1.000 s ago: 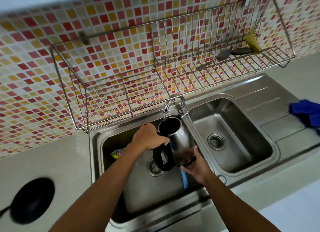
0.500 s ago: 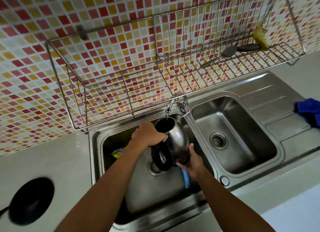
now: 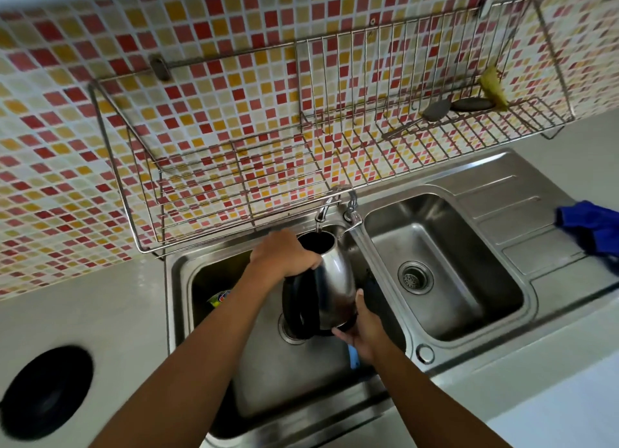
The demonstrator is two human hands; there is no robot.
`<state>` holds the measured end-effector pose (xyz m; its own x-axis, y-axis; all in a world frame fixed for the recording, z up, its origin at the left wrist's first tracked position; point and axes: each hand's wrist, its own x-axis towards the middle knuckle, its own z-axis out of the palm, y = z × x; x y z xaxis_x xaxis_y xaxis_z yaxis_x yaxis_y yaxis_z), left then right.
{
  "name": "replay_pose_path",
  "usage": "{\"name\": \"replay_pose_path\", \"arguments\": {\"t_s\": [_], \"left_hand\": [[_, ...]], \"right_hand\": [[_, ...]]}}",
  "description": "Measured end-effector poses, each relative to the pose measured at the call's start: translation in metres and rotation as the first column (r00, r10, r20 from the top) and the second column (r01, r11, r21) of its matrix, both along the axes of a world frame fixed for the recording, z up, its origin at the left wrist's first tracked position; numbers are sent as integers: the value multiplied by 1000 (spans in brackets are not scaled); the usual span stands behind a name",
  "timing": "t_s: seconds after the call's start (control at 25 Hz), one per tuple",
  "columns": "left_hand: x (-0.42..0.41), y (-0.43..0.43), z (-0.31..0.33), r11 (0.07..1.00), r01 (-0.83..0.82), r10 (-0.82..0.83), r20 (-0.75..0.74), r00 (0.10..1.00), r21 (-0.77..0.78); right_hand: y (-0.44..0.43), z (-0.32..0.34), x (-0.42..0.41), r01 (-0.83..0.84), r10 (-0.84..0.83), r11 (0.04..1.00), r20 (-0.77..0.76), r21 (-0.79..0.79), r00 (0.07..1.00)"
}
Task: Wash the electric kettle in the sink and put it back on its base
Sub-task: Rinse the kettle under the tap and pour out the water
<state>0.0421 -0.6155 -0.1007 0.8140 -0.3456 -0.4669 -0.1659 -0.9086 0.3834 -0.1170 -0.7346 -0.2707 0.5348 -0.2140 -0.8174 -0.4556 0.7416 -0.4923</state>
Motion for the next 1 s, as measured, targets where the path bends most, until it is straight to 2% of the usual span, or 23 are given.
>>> {"name": "replay_pose_path", "arguments": {"t_s": [0.12, 0.2, 0.28, 0.4, 0.52, 0.68, 0.76, 0.88, 1.0], "left_hand": [[-13, -5, -5, 995, 96, -96, -88, 992, -7], [-10, 1, -6, 998, 21, -29, -136, 990, -61], [0, 8, -4, 994, -52, 44, -90, 995, -92], [2, 6, 0, 1000, 20, -20, -10, 1000, -8], [-6, 1, -9, 994, 112, -111, -107, 988, 3], [9, 15, -11, 998, -46, 44, -57, 997, -30], [10, 13, -12, 999, -32, 32, -43, 999, 2], [4, 4, -19, 1000, 19, -19, -127, 992, 0], [13, 2, -21, 998, -49, 46, -121, 992, -26]], "right_hand": [[-18, -2, -22, 24, -24, 999, -10, -35, 1000], [-32, 3, -9, 23, -29, 991, -48, -128, 998], [-27, 11, 7, 20, -29, 987, -54, -161, 998], [-3, 6, -4, 2, -5, 997, -36, -72, 999], [-9, -6, -22, 28, -34, 997, -79, -76, 996], [-10, 1, 6, -10, -4, 988, -93, -155, 996], [-3, 0, 2, -44, 30, 991, -113, -125, 993], [-18, -4, -8, -40, 23, 991, -131, -125, 991], [-29, 1, 15, -8, -18, 982, -134, -189, 991]]}}
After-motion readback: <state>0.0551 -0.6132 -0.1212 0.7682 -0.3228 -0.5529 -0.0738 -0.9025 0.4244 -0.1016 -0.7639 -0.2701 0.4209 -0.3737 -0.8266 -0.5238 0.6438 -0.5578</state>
